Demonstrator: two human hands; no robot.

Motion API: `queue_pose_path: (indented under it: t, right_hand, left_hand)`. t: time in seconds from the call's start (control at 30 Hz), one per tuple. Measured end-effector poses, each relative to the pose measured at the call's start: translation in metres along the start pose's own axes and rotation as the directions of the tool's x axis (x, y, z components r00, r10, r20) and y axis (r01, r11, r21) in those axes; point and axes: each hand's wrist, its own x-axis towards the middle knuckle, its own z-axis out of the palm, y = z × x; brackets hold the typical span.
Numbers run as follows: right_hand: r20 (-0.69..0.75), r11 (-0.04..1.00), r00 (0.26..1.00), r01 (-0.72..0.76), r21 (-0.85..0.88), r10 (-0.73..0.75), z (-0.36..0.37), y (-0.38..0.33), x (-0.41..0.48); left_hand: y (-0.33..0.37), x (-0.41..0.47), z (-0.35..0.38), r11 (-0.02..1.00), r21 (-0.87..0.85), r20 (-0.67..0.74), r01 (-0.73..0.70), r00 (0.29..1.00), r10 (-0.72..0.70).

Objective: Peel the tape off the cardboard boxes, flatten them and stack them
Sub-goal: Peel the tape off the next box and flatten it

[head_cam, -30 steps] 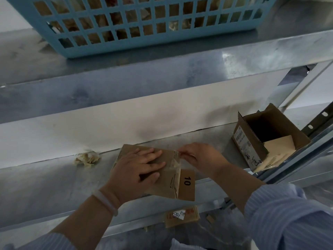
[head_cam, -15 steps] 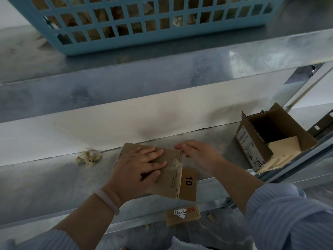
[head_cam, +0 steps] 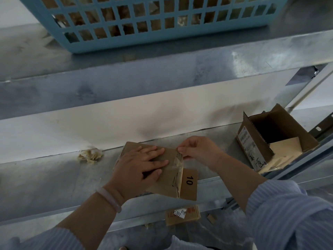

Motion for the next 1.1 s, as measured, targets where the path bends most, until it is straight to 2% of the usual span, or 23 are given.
queue_pose_path:
  t: [0.17,0.23,0.3,0.37,0.47,0.57,0.7,0.77,0.83,0.93,1.03,1.07,1.1]
  right_hand:
    - [-0.018,1.0,1.0,-0.013,-0.025,0.013,0.004,-0.001,-0.005]
    - [-0.123,0.983,0.989,0.056,-0.174,-0.078,0.007,0.002,-0.016]
    - [-0.186,0.937,0.95,0.189,-0.293,-0.25,0.01,0.004,-0.032]
    - [-0.087,0.878,0.93,0.302,-0.37,-0.357,0.014,0.005,-0.044]
    - [0.013,0.798,0.929,0.324,-0.508,-0.369,0.02,0.006,-0.047]
    - [0.081,0.727,0.933,0.325,-0.605,-0.35,0.02,-0.003,-0.042]
    - [0.252,0.502,0.928,0.362,-0.785,-0.275,0.016,-0.027,-0.04]
    - [0.261,0.454,0.937,0.342,-0.823,-0.233,0.016,-0.035,-0.037]
    - [0.246,0.481,0.948,0.314,-0.819,-0.2,0.015,-0.037,-0.032]
    - [0.214,0.574,0.964,0.266,-0.774,-0.157,0.01,-0.039,-0.028]
    - [0.216,0.607,0.967,0.252,-0.754,-0.133,0.009,-0.041,-0.025]
    - [0.192,0.653,0.973,0.227,-0.723,-0.126,0.01,-0.04,-0.024]
    - [0.137,0.753,0.985,0.172,-0.635,-0.109,0.009,-0.039,-0.023]
  left_hand:
    - [0.001,0.002,0.0,1.0,-0.009,-0.017,0.006,1.0,-0.006]
    - [0.002,0.002,0.001,1.0,0.009,-0.023,0.018,1.0,-0.017]
    - [0.004,0.002,0.001,0.999,0.024,-0.021,0.033,0.999,-0.032]
    - [0.004,0.003,0.001,0.998,0.023,-0.011,0.053,0.999,-0.053]
    - [0.004,0.004,0.0,0.997,0.011,-0.001,0.075,0.997,-0.075]
    - [0.004,0.004,0.0,0.998,0.008,-0.01,0.068,0.998,-0.068]
    - [0.004,0.005,0.0,0.996,0.007,0.0,0.085,0.996,-0.085]
    - [0.004,0.005,0.001,0.996,0.011,0.013,0.085,0.996,-0.085]
    - [0.004,0.006,0.0,0.997,0.013,0.013,0.082,0.997,-0.082]
    - [0.006,0.005,0.0,0.997,0.009,0.007,0.082,0.997,-0.082]
    - [0.005,0.006,0.0,0.997,0.015,0.016,0.074,0.997,-0.075]
    - [0.005,0.006,0.0,0.997,0.013,0.018,0.076,0.997,-0.076]
    - [0.005,0.006,-0.001,0.997,0.009,0.019,0.079,0.997,-0.079]
